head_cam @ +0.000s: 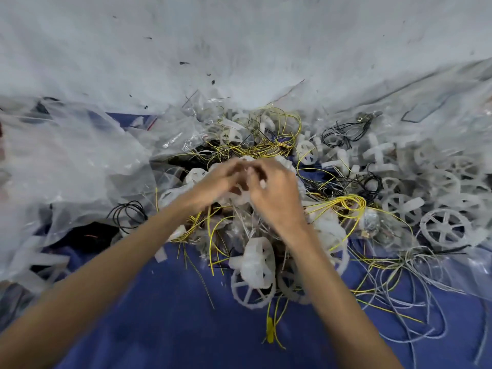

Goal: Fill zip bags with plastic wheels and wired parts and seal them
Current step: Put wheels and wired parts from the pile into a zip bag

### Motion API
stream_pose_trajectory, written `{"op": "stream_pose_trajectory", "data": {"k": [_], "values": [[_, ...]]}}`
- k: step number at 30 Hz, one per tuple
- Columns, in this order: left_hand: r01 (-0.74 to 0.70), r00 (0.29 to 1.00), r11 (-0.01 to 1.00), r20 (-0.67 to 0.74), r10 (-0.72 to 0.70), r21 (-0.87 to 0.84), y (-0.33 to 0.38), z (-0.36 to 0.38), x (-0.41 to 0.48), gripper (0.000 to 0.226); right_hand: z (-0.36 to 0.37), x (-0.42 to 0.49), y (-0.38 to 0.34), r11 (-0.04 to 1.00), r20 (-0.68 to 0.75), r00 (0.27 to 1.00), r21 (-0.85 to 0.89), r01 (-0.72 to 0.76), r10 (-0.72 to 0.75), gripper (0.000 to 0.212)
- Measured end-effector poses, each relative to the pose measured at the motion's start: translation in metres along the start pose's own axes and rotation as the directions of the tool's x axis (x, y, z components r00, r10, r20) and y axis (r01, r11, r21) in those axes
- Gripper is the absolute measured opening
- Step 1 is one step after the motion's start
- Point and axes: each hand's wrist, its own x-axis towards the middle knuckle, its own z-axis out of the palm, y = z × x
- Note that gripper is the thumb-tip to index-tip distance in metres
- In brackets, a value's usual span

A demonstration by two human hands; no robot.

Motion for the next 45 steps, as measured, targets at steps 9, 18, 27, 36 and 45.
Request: {"op": "stream_pose_trajectory", "data": {"k": [9,18,27,36,45], "values": [[0.625,0.781,0.105,-0.621,-0.072,0.774,-0.076,-0.149,-0.043,0.054,0.002,-0.022,0.042,0.903,0.262,0.963,-0.396,0.169,-0.065,0.036],[0.771,0.604,0.347,-0.786,-0.13,0.534,-0.103,-0.177,-0.051,0.084,0.001,-0.017,0.044,0.906,0.337,0.941,-0.387,0.172,-0.035,0.045],[0.42,0.789,0.531,-0.586,0.187,0.736,-0.064,-0.154,-0.033,0.02,-0.003,-0.014,0.049,0.955,0.36,0.933,-0.278,0.102,0.005,0.041],[-0.718,0.599,0.303,0.335,0.727,0.627,0.006,-0.008,-0.121,0.005,-0.023,-0.005,0.026,0.432,0.419,0.841,0.725,-0.537,0.342,0.046],[-0.729,0.684,0.389,0.59,0.429,0.563,-0.013,0.0,-0.151,0.004,-0.067,-0.028,0.036,0.763,0.36,0.917,0.54,-0.355,0.171,0.015]]}}
